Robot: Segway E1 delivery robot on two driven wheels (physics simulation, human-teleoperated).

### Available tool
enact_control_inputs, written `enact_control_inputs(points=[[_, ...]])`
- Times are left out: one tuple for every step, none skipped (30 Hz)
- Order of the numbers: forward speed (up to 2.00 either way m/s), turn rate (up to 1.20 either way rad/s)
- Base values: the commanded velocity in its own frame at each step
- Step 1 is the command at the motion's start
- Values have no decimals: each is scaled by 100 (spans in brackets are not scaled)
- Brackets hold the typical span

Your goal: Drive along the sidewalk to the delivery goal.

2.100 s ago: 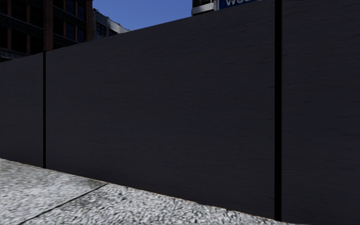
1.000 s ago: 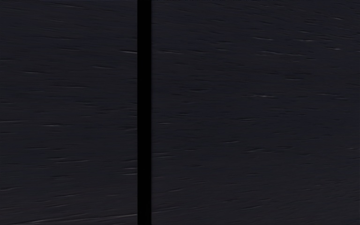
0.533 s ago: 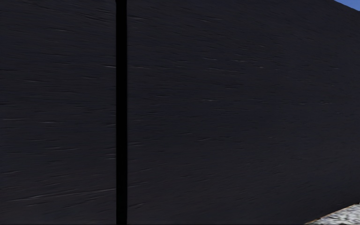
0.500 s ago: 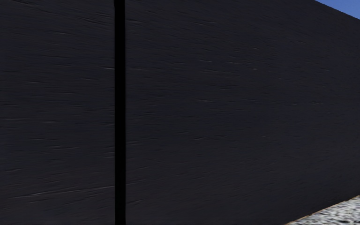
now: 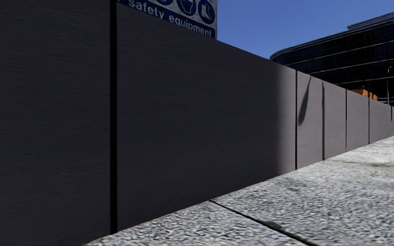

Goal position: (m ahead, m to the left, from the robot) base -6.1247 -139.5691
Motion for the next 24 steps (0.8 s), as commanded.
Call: enact_control_inputs(points=[[0, 0], [0, 0], [0, 0], [0, 0], [0, 0], [0, 0], [0, 0], [0, 0], [0, 0], [0, 0], [0, 0], [0, 0], [0, 0], [0, 0], [0, 0], [0, 0], [0, 0], [0, 0], [0, 0], [0, 0], [0, 0], [0, 0], [200, -22], [200, -46]])
